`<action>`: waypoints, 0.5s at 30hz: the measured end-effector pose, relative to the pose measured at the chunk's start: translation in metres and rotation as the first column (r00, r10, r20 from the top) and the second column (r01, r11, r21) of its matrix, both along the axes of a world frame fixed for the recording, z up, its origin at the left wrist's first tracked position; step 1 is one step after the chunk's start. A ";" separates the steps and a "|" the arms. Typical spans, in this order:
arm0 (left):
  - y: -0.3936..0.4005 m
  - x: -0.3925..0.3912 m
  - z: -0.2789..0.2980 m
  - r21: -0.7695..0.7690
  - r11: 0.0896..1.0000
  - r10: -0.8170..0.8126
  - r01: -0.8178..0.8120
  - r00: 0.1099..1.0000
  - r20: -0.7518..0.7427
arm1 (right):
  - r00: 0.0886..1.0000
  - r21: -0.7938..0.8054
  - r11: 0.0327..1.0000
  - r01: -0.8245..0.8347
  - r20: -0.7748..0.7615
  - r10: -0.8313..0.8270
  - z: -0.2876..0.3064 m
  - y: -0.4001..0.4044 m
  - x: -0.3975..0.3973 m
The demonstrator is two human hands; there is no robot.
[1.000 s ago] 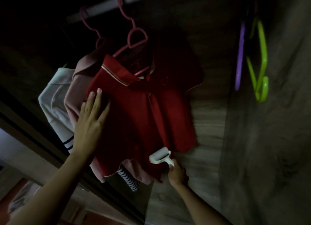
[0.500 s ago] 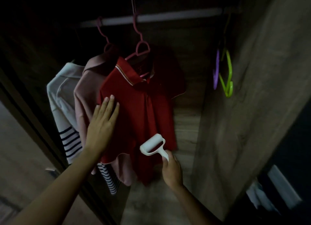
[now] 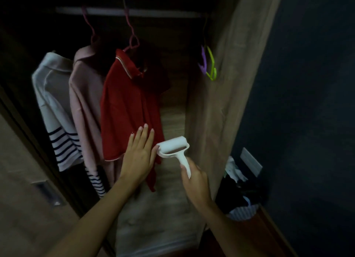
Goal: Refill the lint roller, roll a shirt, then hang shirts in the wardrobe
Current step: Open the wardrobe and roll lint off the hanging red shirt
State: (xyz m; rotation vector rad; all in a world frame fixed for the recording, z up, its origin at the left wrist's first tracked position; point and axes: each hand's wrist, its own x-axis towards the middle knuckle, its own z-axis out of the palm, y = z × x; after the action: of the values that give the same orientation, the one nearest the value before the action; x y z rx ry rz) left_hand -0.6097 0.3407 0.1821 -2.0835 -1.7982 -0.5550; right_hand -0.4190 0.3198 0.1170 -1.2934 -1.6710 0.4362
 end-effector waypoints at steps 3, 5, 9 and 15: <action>-0.017 0.019 -0.006 -0.021 0.998 -0.061 0.062 0.997 0.037 | 0.994 0.014 0.994 0.106 0.037 -0.107 -0.007 -0.037 0.014; -0.028 0.035 -0.010 -0.030 0.994 -0.103 0.105 0.992 0.067 | 0.986 0.020 0.986 0.163 0.040 -0.164 -0.008 -0.060 0.027; -0.044 0.073 -0.012 -0.010 0.981 -0.190 0.192 0.977 0.102 | 0.963 0.021 0.964 0.265 0.037 -0.265 -0.007 -0.097 0.063; -0.077 0.156 -0.015 0.013 0.953 -0.301 0.303 0.943 0.141 | 0.894 0.037 0.896 0.443 0.052 -0.444 -0.012 -0.162 0.147</action>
State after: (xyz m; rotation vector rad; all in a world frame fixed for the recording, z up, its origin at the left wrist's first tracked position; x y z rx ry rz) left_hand -0.4536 0.2641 0.1668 -2.3989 -1.5587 -0.7943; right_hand -0.2715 0.1581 0.1048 -1.6282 -1.3624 0.1021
